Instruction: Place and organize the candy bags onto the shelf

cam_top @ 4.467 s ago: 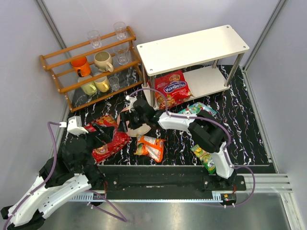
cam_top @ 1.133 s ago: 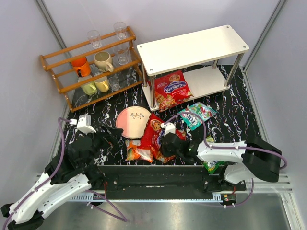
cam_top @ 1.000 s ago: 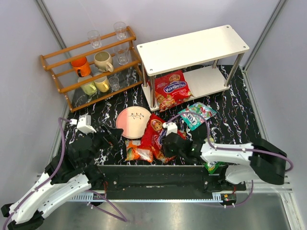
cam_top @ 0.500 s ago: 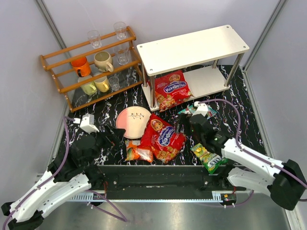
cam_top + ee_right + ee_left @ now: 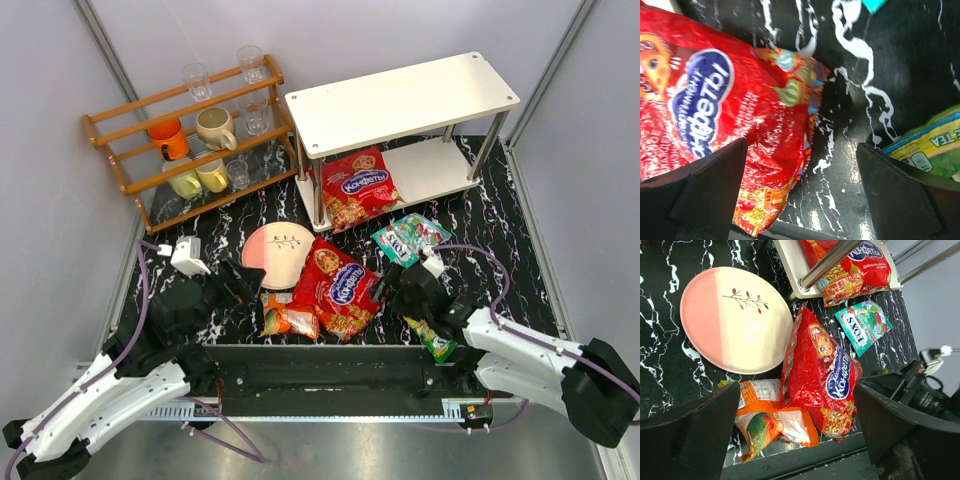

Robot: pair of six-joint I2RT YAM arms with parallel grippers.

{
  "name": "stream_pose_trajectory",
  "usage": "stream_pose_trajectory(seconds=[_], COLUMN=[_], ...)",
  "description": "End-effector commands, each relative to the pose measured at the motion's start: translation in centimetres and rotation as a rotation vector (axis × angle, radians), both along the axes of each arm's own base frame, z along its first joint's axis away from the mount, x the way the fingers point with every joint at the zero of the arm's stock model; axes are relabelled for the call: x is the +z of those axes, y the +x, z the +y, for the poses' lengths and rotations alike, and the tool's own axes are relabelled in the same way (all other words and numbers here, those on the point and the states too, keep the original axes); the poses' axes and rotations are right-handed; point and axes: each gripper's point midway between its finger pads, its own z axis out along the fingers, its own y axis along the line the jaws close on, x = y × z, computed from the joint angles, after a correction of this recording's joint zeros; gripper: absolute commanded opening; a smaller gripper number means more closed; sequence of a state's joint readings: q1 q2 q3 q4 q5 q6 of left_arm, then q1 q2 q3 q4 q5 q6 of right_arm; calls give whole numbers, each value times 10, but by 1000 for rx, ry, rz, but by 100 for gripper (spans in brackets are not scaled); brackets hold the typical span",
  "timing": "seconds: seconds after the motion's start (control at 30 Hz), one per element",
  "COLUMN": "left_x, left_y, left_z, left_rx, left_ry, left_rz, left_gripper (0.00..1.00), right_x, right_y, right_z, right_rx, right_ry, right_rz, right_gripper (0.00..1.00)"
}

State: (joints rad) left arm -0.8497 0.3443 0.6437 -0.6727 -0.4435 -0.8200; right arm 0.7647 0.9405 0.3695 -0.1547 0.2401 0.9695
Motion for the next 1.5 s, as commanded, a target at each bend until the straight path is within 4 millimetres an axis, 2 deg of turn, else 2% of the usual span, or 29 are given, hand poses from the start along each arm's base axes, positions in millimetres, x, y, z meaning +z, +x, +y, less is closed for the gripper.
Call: stream_pose_trajectory(seconds=[0.0, 0.13, 0.17, 0.2, 0.23, 0.33, 0.37, 0.4, 0.47, 0.5, 0.53, 0.63, 0.7, 0.73, 0.83, 0.9, 1.0, 1.03, 1.07, 1.1, 1.13, 1.17, 1.2, 1.27, 1.3, 1.33, 1.37, 1.4, 1.47], left_x=[10, 8, 9, 9, 8, 5, 4, 2, 2, -3, 3, -13, -18, -9, -5, -5, 0, 9, 2, 15, 16, 7, 18, 6, 15, 6, 7, 23, 22], left_y=[5, 6, 7, 7, 7, 8, 9, 9, 10, 9, 11, 13, 10, 11, 10, 6, 1, 3, -3, -3, -2, -8, -9, -14, -16, -18, -23, -27, -32], left_z=[-14, -15, -15, -15, -15, -17, -17, -19, -26, -33, -42, -72, -86, -94, -109, -115, -122, -122, -125, -127, -125, -128, -129, -131, -132, -134, -136, -136, -138], left_rx=[-37, -40, -39, -37, -39, -38, -39, -46, -67, -99, -128, -229, -293, -315, -372, -408, -467, -472, -509, -523, -525, -563, -575, -603, -622, -633, -664, -693, -726], left_ry=[-25, -17, -21, -21, -19, -18, -17, -17, -26, -30, -52, -50, -64, -96, -156, -191, -262, -304, -325, -394, -424, -446, -510, -539, -580, -587, -605, -660, -696], left_rz=[-33, -30, -33, -34, -34, -33, -32, -28, -35, -27, -51, -13, 2, -26, -50, -50, -58, -92, -78, -108, -115, -92, -118, -92, -119, -97, -99, -148, -143], left_gripper=[99, 99, 99, 99, 99, 99, 99, 99, 99, 99, 99, 99, 99, 99, 99, 99, 99, 99, 99, 99, 99, 99, 99, 99, 99, 99, 99, 99, 99], right_x=[5, 5, 2, 6, 9, 26, 29, 46, 62, 84, 94, 136, 145, 157, 181, 193, 231, 251, 258, 267, 284, 289, 295, 311, 316, 324, 328, 331, 342], right_y=[6, 6, 3, 6, 7, 7, 7, 7, 6, 5, 4, -6, -12, -22, -39, -46, -57, -64, -66, -69, -77, -78, -83, -87, -89, -90, -90, -93, -95], right_z=[30, 51, 53, 58, 60, 64, 62, 60, 54, 50, 48, 42, 38, 45, 55, 57, 57, 57, 57, 57, 56, 58, 58, 58, 58, 57, 58, 59, 61], right_rx=[-34, 16, 29, 43, 53, 93, 102, 129, 145, 173, 192, 269, 312, 383, 501, 548, 620, 653, 681, 703, 743, 772, 800, 827, 836, 839, 842, 856, 868], right_ry=[205, 303, 314, 341, 360, 401, 380, 375, 324, 317, 308, 274, 237, 267, 310, 318, 340, 352, 337, 334, 342, 327, 329, 326, 332, 341, 348, 361, 391], right_rz=[43, 48, 56, 33, 19, -54, -57, -114, -144, -223, -253, -344, -365, -369, -404, -425, -500, -532, -554, -570, -594, -612, -620, -659, -672, -694, -705, -711, -743], right_gripper=[99, 99, 93, 83, 54, 7, 3, 0, 0, 0, 0, 0, 0, 0, 0, 0, 0, 0, 0, 0, 0, 0, 0, 0, 0, 0, 0, 0, 0])
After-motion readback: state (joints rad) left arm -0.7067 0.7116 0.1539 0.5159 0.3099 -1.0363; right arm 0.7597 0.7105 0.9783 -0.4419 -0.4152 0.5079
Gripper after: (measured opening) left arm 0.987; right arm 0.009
